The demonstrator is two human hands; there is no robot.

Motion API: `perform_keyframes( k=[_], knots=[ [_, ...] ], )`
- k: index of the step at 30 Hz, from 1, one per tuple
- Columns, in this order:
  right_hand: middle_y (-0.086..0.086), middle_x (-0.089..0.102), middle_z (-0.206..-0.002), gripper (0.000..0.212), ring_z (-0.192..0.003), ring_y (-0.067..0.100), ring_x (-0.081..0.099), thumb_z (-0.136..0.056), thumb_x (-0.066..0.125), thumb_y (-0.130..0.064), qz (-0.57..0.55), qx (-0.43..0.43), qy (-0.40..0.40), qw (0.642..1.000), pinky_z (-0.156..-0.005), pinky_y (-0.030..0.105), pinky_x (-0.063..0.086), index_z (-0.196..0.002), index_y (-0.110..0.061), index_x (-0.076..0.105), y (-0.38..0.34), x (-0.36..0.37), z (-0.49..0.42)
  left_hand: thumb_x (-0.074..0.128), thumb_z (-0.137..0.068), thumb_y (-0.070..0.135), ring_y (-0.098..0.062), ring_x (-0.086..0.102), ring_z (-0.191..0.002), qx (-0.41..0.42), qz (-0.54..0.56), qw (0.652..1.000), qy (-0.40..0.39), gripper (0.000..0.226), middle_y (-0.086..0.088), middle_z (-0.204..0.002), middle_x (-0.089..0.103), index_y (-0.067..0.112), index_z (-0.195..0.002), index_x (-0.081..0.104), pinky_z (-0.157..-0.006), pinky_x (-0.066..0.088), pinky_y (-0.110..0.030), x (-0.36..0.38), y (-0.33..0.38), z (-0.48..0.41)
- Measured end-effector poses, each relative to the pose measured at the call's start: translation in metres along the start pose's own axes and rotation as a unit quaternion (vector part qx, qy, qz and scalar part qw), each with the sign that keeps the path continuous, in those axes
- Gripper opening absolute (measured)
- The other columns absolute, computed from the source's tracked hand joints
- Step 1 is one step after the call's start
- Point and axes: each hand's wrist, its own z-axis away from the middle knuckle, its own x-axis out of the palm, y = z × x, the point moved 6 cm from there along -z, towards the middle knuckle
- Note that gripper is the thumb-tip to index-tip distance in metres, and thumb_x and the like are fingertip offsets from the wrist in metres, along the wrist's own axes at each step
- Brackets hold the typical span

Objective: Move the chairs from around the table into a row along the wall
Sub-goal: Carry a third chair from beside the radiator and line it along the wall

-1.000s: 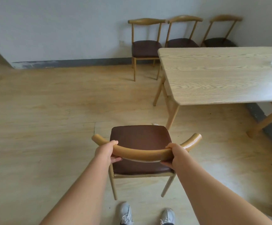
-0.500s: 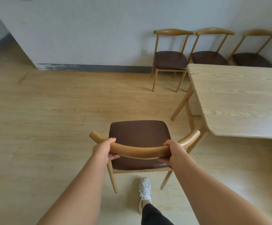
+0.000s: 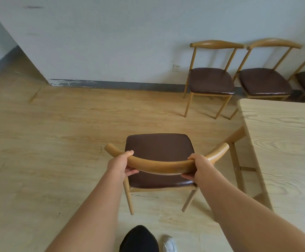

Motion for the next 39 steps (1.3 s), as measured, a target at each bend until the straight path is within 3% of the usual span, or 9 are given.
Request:
perform_keyframes(
  k=[7,13,16,22,29,36,39],
  knots=[
    [0.014,0.043,-0.091,0.048,-0.088,0.041,0.055,-0.074,0.072,-0.009,0.007,0.0,0.006,1.0,-0.05,0.052,0.056,-0.11,-0.012,0.041,-0.1,0.099,-0.033,0.081,-0.076,0.027,-0.038,0.07,-0.087,-0.002,0.005,1.0,-0.012,0.064,-0.021,-0.108,0.064,0.006,-0.127,0.049,-0.043,0.057,-0.034,0.026,0.12,-0.084],
    [0.014,0.044,-0.091,0.048,-0.08,0.04,0.051,-0.073,0.073,-0.007,-0.021,0.007,0.011,1.0,-0.038,0.048,0.054,-0.111,-0.012,0.044,-0.176,0.182,-0.06,0.081,-0.076,0.026,-0.037,0.071,-0.085,-0.002,-0.015,0.999,-0.038,0.057,-0.02,-0.107,0.063,0.006,-0.121,0.051,-0.041,0.055,-0.032,0.045,0.23,-0.148],
    [0.014,0.045,-0.093,0.047,-0.086,0.041,0.052,-0.072,0.073,-0.007,-0.027,0.008,0.023,0.999,-0.035,0.051,0.053,-0.109,-0.012,0.044,-0.21,0.213,-0.067,0.08,-0.076,0.026,-0.037,0.071,-0.085,0.002,-0.026,0.999,-0.037,0.052,-0.019,-0.105,0.064,0.005,-0.116,0.052,-0.039,0.054,-0.03,0.057,0.278,-0.173],
    [0.015,0.045,-0.093,0.046,-0.088,0.041,0.051,-0.072,0.073,-0.008,-0.07,0.003,0.019,0.997,-0.039,0.055,0.054,-0.109,-0.013,0.046,-0.284,0.266,-0.099,0.08,-0.077,0.025,-0.038,0.07,-0.085,0.017,-0.054,0.997,-0.052,0.053,-0.02,-0.107,0.063,0.004,-0.118,0.053,-0.037,0.053,-0.03,0.103,0.369,-0.229],
    [0.016,0.046,-0.094,0.044,-0.077,0.039,0.048,-0.075,0.071,-0.01,-0.074,0.026,0.022,0.997,-0.04,0.051,0.055,-0.112,-0.014,0.048,-0.385,0.318,-0.158,0.08,-0.076,0.027,-0.036,0.07,-0.086,0.01,-0.082,0.996,-0.044,0.058,-0.018,-0.105,0.063,0.005,-0.122,0.053,-0.039,0.055,-0.031,0.171,0.466,-0.296],
    [0.016,0.046,-0.095,0.047,-0.086,0.04,0.051,-0.073,0.073,-0.011,-0.09,0.048,0.035,0.994,-0.037,0.052,0.054,-0.111,-0.013,0.046,-0.474,0.377,-0.194,0.081,-0.076,0.027,-0.034,0.071,-0.079,-0.006,-0.101,0.994,-0.032,0.06,-0.017,-0.101,0.065,0.007,-0.124,0.052,-0.048,0.06,-0.035,0.212,0.558,-0.348],
    [0.015,0.045,-0.095,0.047,-0.077,0.039,0.049,-0.073,0.073,-0.011,-0.119,0.048,0.035,0.991,-0.039,0.05,0.055,-0.11,-0.014,0.044,-0.503,0.402,-0.205,0.08,-0.077,0.027,-0.034,0.071,-0.081,-0.007,-0.112,0.993,-0.044,0.059,-0.017,-0.101,0.065,0.007,-0.124,0.052,-0.049,0.06,-0.036,0.226,0.593,-0.375]
  ],
)
